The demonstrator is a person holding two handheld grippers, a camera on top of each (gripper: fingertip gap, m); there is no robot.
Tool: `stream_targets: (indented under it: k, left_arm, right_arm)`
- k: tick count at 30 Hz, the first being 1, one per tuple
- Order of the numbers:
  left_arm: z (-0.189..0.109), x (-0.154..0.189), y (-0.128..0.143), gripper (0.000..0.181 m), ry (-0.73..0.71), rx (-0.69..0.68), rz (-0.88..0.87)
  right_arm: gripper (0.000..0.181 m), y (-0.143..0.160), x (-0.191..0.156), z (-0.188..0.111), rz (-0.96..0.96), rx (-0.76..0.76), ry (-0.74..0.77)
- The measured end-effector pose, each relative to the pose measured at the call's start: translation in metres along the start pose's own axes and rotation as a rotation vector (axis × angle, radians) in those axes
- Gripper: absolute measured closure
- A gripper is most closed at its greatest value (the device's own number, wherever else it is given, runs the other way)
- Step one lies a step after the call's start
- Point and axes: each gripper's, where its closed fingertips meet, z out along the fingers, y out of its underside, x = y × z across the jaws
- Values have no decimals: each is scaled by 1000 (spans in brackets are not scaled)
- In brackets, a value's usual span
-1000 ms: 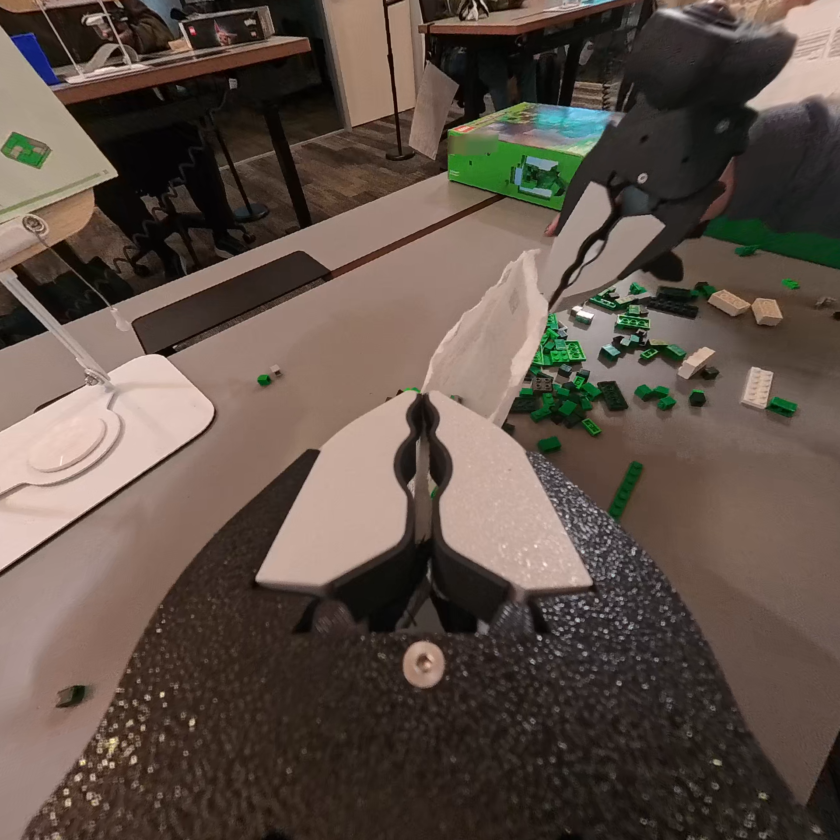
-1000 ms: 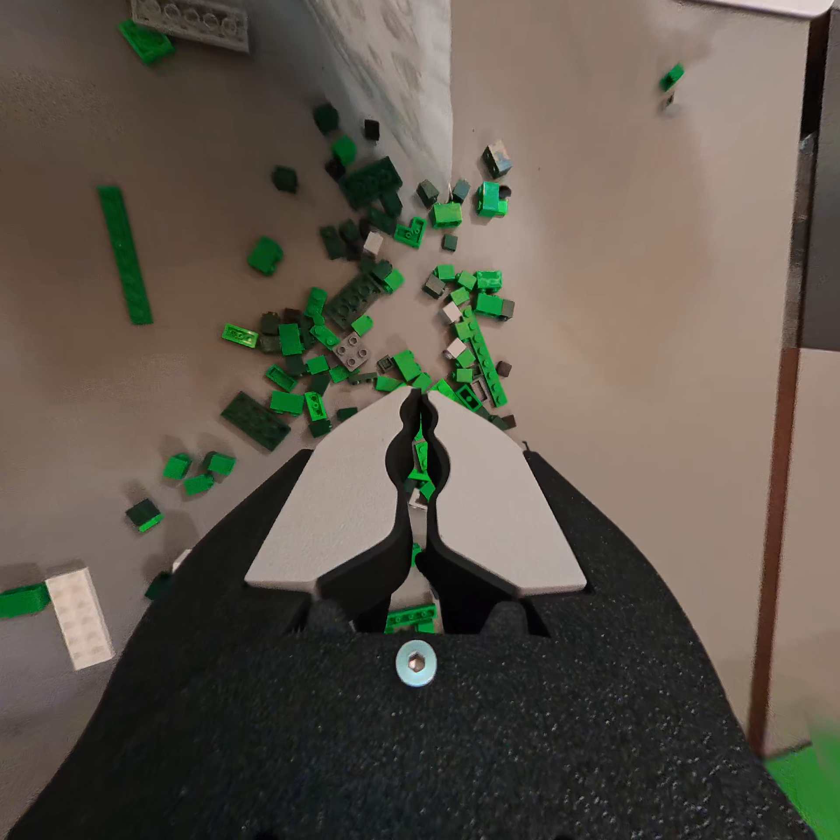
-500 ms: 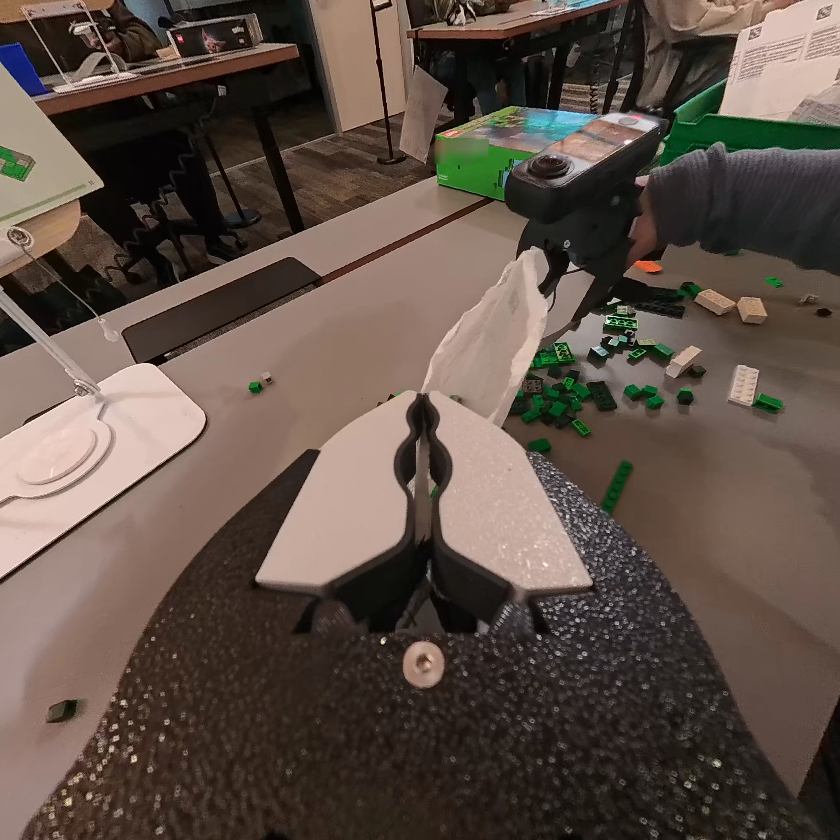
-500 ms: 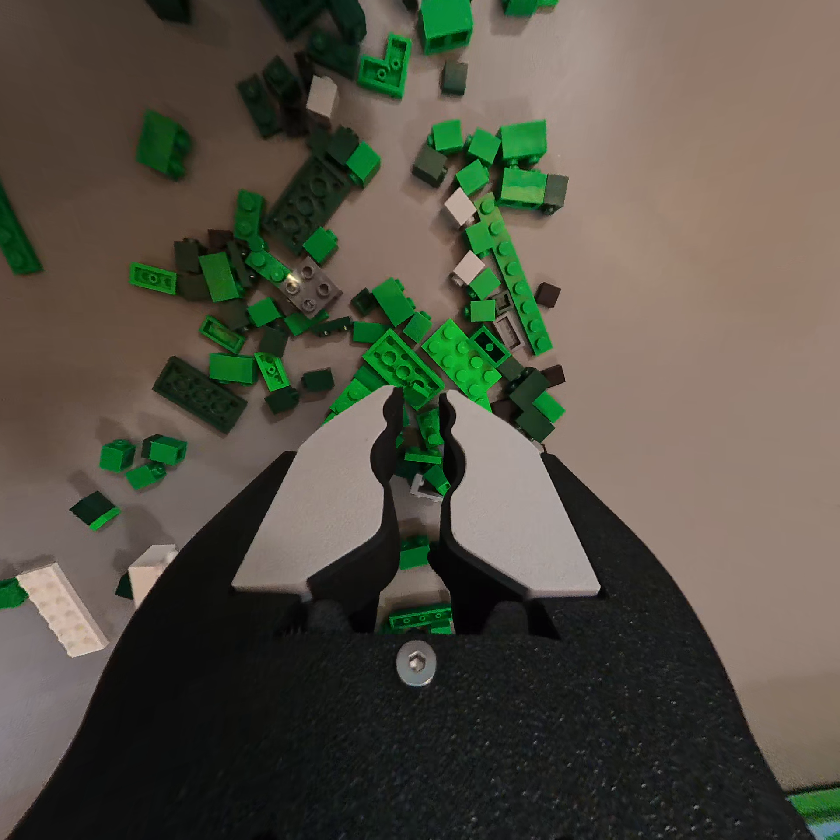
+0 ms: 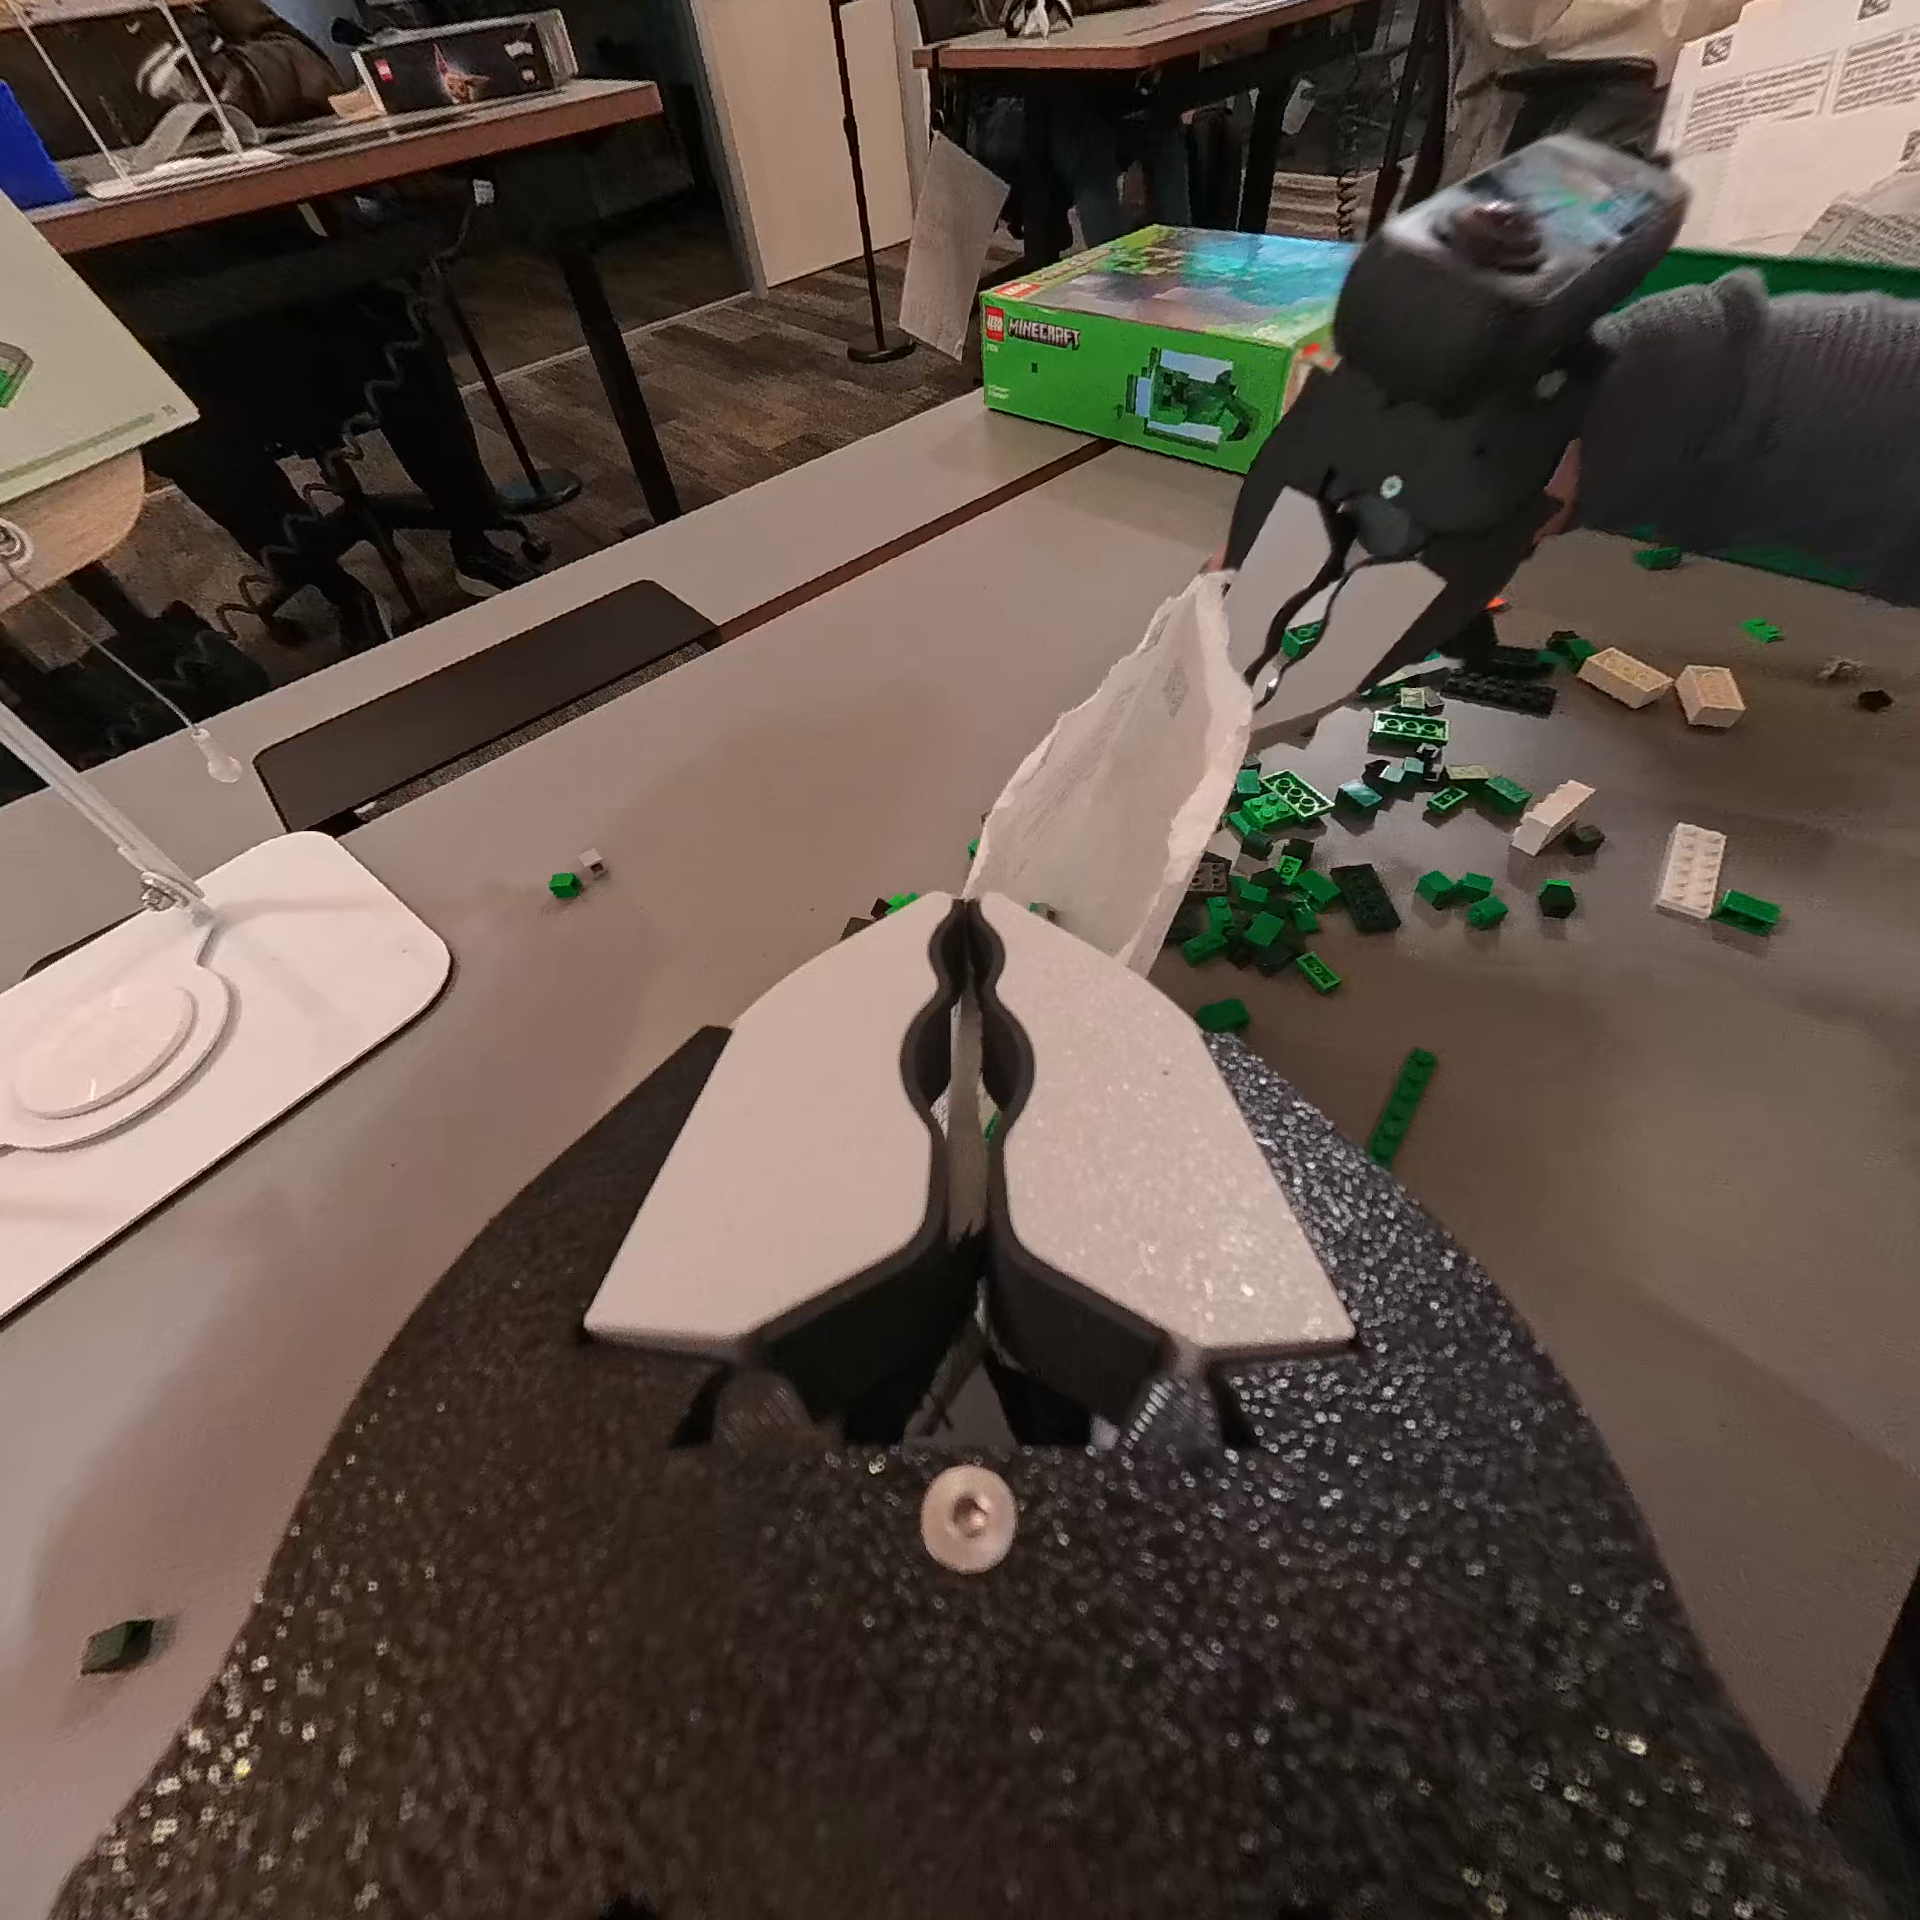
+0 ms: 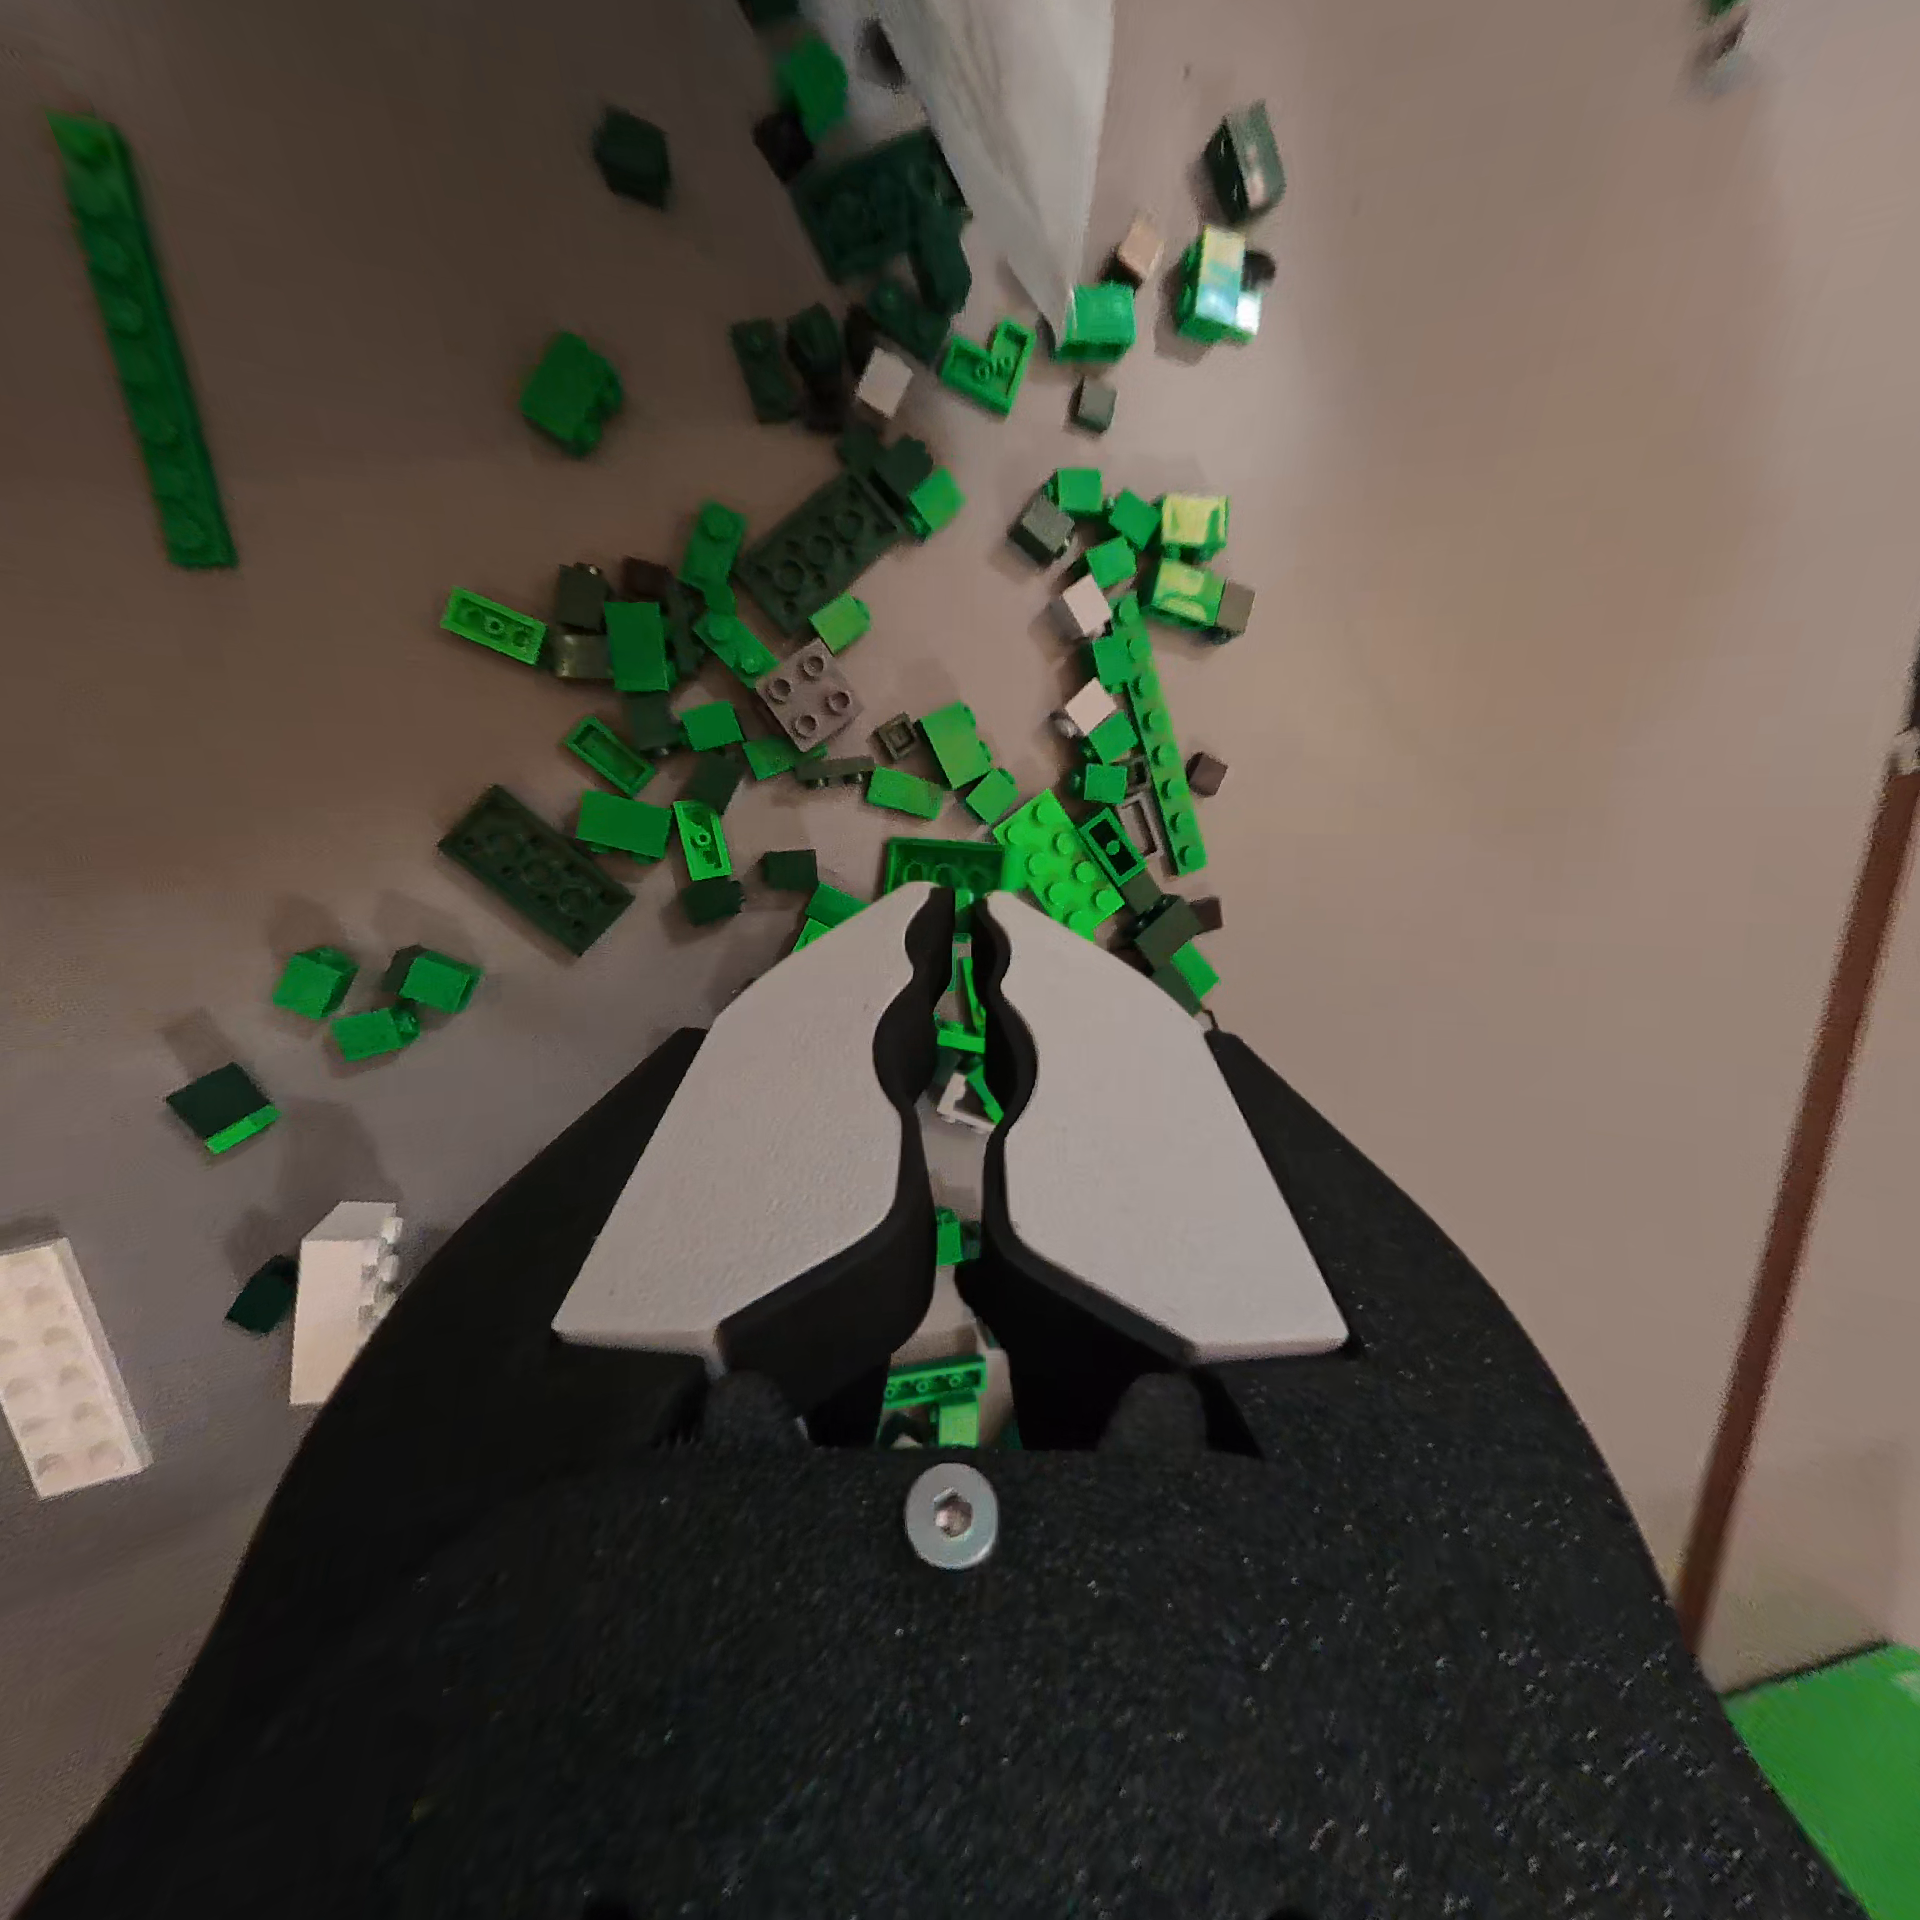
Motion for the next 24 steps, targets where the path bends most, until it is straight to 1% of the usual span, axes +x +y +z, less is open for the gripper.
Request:
stream_targets:
  k: [3, 5, 7, 10, 12, 14, 18, 24]
  left_arm:
    - [1, 1, 0, 181, 4, -1, 1]
    - [2, 2, 1, 181, 4, -6, 1]
    - [3, 3, 1, 181, 6, -12, -3]
    - [4, 3, 3, 181, 2, -21, -3]
    - [6, 5, 4, 181, 5, -29, 2]
    - [7, 7, 4, 181, 9, -34, 7]
    - [6, 9, 2, 181, 13, -30, 14]
    - [6, 9, 1, 181, 16, -26, 14]
  right_arm:
    - [179, -4, -3, -5, -56, -11, 15]
    - [178, -16, -4, -10, -77, 38, 29]
    - [178, -46, -8, -26, -104, 165, 55]
    - [178, -106, -16, -64, -167, 399, 107]
    - [179, -136, -20, -86, -218, 493, 181]
    - [178, -157, -26, -95, -275, 551, 234]
    - [178, -172, -27, -83, -333, 518, 276]
    - [174, -175, -25, -70, -326, 493, 249]
